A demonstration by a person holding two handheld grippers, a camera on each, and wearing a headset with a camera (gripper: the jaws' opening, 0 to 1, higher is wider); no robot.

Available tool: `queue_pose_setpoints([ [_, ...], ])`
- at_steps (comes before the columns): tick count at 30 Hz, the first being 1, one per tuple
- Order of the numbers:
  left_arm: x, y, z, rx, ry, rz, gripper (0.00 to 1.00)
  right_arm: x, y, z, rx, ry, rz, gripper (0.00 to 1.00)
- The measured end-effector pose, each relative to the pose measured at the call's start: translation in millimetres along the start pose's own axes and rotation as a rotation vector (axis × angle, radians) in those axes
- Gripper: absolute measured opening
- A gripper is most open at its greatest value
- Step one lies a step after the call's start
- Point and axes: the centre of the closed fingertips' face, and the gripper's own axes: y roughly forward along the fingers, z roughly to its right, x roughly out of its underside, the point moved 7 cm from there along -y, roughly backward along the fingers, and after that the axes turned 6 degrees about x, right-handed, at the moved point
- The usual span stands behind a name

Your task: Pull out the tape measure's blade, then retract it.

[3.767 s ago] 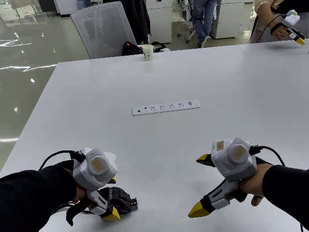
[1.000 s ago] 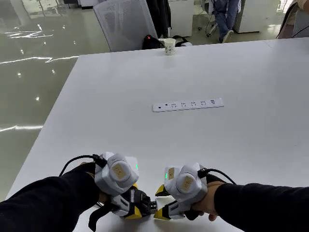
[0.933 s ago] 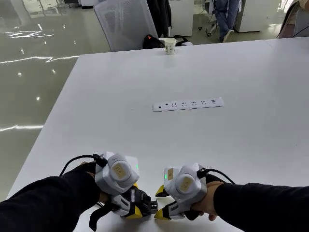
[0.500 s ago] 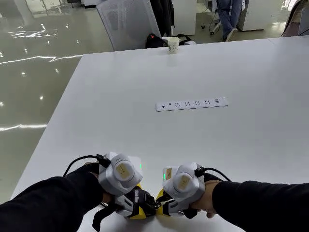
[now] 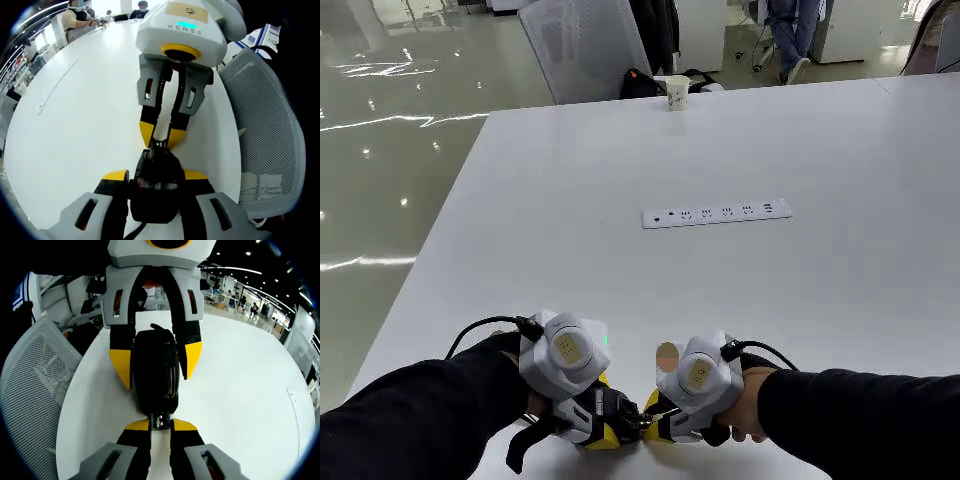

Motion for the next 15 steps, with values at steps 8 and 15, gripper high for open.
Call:
queue_pose_setpoints([
  [8, -0.7, -0.2, -0.1, 0.004, 0.013, -0.006, 0.35, 3.9, -3.1, 1.2, -0.011, 0.024, -0.002, 0.10],
  [15, -1.9, -0.4, 0.4, 0.006, 0.012, -0.005, 0.35, 5.6, -6.1, 1.2, -0.009, 0.017, -0.010, 0.10],
])
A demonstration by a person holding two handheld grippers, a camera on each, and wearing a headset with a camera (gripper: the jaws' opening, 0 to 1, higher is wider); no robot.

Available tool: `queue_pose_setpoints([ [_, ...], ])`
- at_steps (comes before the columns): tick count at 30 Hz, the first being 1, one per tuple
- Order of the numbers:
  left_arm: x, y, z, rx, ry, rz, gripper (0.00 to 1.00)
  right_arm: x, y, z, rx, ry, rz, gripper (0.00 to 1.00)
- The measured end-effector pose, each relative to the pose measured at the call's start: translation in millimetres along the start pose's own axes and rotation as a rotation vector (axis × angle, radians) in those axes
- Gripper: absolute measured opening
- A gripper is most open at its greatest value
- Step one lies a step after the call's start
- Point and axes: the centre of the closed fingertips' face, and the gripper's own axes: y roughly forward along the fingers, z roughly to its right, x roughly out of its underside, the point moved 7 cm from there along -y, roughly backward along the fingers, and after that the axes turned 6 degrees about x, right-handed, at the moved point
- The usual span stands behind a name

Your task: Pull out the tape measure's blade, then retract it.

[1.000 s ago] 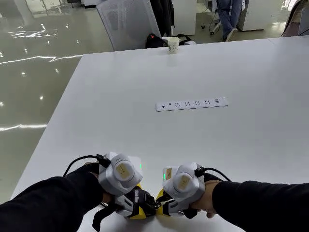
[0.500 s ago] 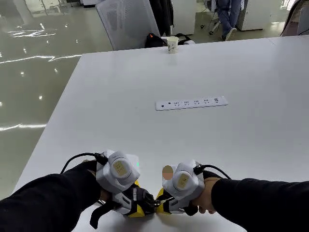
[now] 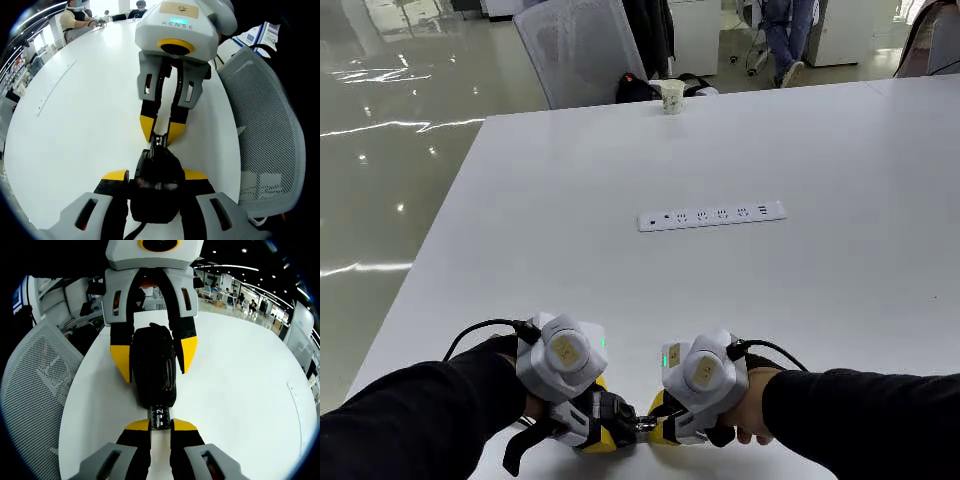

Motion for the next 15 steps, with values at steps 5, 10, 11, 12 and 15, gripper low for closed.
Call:
queue_pose_setpoints([
  [5, -0.1, 0.2, 0.0, -0.003, -0.001, 0.001, 0.35, 2.0, -2.9, 0.1, 0.002, -0.006, -0.011, 0.10],
  [10, 0.2, 0.7, 0.7, -0.007, 0.003, -0.008, 0.35, 5.0, -4.8, -0.1, 0.002, 0.006, -0.013, 0.10],
  [11, 0.2, 0.8, 0.6, -0.008, 0.001, -0.009, 0.35, 5.2, -4.6, 0.1, 0.003, 0.006, -0.014, 0.10],
  [12, 0.5, 0.8, 0.7, -0.009, -0.001, -0.011, 0.35, 5.1, -4.5, -0.1, 0.003, 0.004, -0.015, 0.10],
  [15, 0.9, 1.1, 0.9, -0.014, -0.005, -0.012, 0.35, 5.6, -4.1, 0.1, 0.002, 0.001, -0.019, 0.10],
])
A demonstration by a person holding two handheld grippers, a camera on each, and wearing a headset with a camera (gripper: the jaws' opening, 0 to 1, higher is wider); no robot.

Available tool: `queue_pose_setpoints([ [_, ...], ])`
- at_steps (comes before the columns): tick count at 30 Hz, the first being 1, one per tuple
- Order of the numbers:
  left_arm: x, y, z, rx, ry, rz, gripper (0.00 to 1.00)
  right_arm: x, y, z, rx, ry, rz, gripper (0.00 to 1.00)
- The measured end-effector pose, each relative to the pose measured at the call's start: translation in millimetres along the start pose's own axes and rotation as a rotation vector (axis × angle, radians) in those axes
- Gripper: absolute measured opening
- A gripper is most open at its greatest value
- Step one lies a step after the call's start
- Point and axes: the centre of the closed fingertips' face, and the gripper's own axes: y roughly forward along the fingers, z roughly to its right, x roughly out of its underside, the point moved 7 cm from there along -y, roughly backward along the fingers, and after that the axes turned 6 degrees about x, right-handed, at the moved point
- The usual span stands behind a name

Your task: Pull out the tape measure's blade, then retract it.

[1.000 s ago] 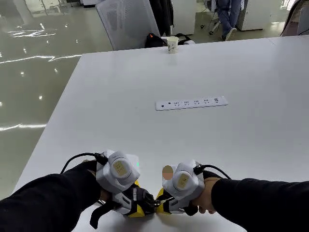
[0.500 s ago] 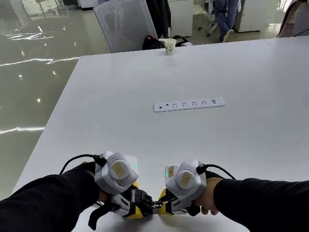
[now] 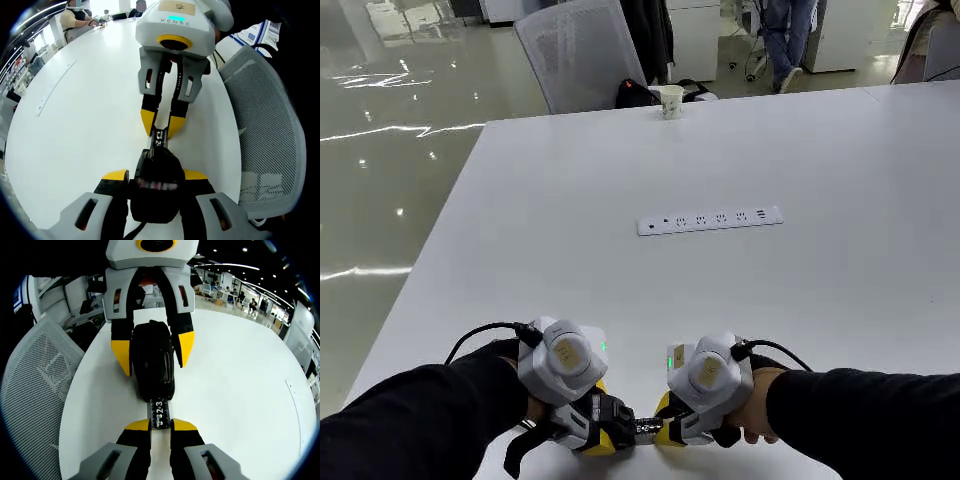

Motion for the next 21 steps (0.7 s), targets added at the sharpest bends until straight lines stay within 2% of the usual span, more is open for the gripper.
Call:
queue_pose_setpoints([
  [21, 0.8, 1.5, 0.9, -0.006, -0.003, -0.003, 0.35, 7.6, -4.7, 0.4, 0.003, 0.005, -0.016, 0.10],
])
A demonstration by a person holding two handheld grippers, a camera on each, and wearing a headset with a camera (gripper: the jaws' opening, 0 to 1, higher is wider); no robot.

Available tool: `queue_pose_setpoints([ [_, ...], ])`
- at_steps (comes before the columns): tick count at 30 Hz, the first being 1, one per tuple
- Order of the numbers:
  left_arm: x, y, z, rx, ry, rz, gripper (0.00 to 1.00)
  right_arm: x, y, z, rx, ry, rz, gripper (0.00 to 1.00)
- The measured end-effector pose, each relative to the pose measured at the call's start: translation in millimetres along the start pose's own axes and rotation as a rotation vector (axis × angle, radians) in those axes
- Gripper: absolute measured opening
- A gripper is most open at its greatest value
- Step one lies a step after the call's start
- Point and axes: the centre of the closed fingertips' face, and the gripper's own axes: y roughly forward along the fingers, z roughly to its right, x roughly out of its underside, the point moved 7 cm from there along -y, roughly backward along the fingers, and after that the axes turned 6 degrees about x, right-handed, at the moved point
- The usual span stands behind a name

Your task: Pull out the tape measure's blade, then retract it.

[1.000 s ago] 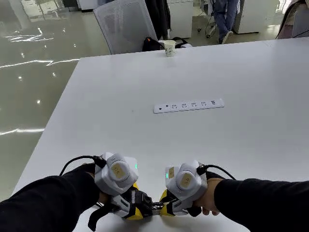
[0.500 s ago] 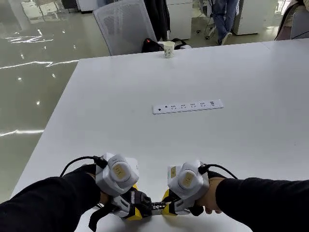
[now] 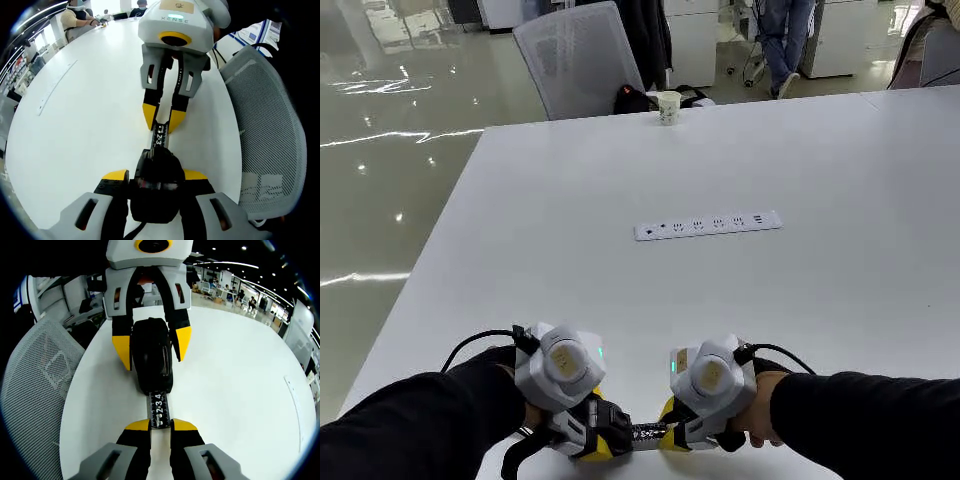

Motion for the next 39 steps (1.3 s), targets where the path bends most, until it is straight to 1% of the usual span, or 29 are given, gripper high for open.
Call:
queue_pose_setpoints([
  [17, -0.6, 0.5, 0.4, -0.007, -0.002, -0.004, 0.35, 10.0, -7.7, 2.1, 0.002, -0.006, -0.025, 0.10],
  [30, -1.8, 0.9, 0.9, -0.010, -0.002, -0.002, 0.35, 15.1, -13.0, 3.0, 0.008, 0.000, -0.027, 0.10],
  [39, -2.6, 0.2, 0.9, -0.011, -0.001, -0.005, 0.35, 21.2, -19.6, 4.3, 0.009, 0.002, -0.034, 0.10],
])
